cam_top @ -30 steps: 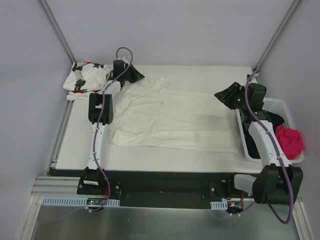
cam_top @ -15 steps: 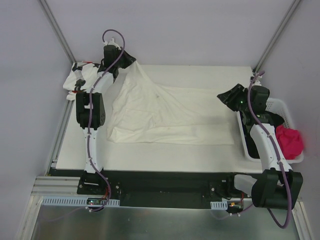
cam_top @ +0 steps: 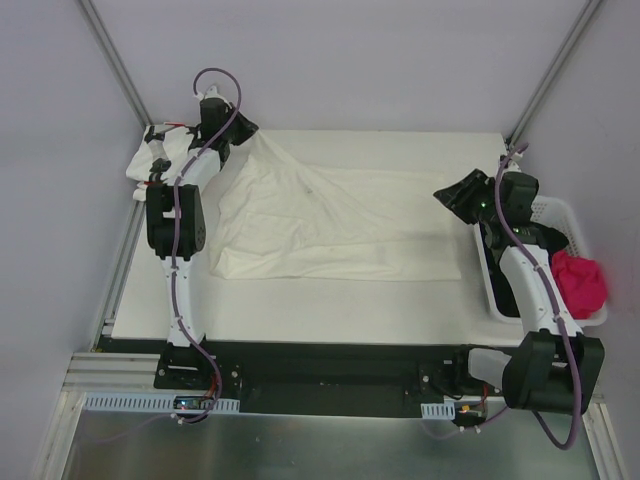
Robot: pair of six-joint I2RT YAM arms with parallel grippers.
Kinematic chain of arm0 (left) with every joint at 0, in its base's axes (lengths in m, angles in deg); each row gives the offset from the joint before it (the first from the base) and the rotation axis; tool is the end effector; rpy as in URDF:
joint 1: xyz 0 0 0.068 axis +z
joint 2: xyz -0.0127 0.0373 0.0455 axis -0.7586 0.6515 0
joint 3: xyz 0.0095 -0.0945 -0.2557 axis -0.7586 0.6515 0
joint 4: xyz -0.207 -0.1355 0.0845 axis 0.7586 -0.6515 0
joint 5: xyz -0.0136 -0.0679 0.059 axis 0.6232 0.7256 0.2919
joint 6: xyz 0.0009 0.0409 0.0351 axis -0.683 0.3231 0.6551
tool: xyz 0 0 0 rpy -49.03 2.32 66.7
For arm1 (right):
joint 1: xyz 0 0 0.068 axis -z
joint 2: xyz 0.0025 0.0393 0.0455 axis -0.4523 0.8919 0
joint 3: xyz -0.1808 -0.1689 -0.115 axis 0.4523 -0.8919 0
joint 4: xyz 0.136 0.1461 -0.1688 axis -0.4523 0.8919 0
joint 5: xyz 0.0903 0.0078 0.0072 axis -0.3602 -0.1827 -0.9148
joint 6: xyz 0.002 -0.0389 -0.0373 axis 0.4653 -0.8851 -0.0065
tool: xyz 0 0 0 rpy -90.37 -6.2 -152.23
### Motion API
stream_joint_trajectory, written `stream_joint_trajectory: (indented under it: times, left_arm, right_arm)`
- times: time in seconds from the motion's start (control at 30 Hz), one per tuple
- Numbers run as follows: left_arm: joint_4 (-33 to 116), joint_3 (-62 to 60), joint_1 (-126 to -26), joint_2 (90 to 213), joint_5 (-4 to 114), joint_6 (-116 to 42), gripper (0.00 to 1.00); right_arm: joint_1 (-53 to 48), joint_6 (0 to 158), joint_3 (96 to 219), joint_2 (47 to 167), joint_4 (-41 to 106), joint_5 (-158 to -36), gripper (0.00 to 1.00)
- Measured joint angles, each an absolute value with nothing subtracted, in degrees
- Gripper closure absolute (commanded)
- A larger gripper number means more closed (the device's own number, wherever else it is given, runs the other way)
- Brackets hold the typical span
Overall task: Fold and stack the t-shirts
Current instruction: Grap the side of the flattened tshirt furthest away from the robot with both arms
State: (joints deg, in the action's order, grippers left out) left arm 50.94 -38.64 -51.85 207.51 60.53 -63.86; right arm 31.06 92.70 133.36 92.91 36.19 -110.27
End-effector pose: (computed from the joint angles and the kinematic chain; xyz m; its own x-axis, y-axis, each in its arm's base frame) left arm 0.5515 -0.0326 0.2524 -0.3195 -0.5854 -0.7451 0.1000 0.7611 -0.6409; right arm 0.2705 -0.0068 0.3139 -0.4076 0.3543 -0.8416 -0.1389 0.8869 0.4406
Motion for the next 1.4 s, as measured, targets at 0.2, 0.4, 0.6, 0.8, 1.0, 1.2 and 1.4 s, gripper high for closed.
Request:
stream_joint_trajectory:
  times: [0.2,0.4,0.6,0.8,1.0,1.2,1.4]
  left_arm:
    - [49.89,-35.32,-51.17,205.3,58.04,-63.64,1.0]
    - [50.42,-30.27,-50.01,199.99,56.05,-63.07,1.0]
    - [51.62,-25.33,-48.28,195.25,55.11,-62.41,1.0]
    - [52.84,-23.45,-47.34,194.27,54.98,-62.35,1.0]
    - [53.78,-21.46,-47.39,194.0,54.98,-62.37,1.0]
    - [53.91,-21.02,-47.39,193.72,55.0,-62.22,1.0]
    - [53.96,-21.02,-47.39,193.26,55.13,-61.45,1.0]
  right_arm:
    - [30.97,93.77,133.38,100.07,33.54,-112.57,0.57]
    - [29.18,95.73,135.13,111.51,30.85,-114.25,0.57]
    - [26.95,97.0,141.47,118.19,29.87,-115.91,0.56]
    - [26.93,95.6,152.77,124.75,31.01,-116.0,0.54]
    - [27.01,92.83,170.78,138.3,35.55,-114.99,0.53]
    - [27.91,92.78,186.34,154.3,38.39,-115.63,0.53]
    - [29.31,93.55,193.73,163.15,41.61,-115.91,0.53]
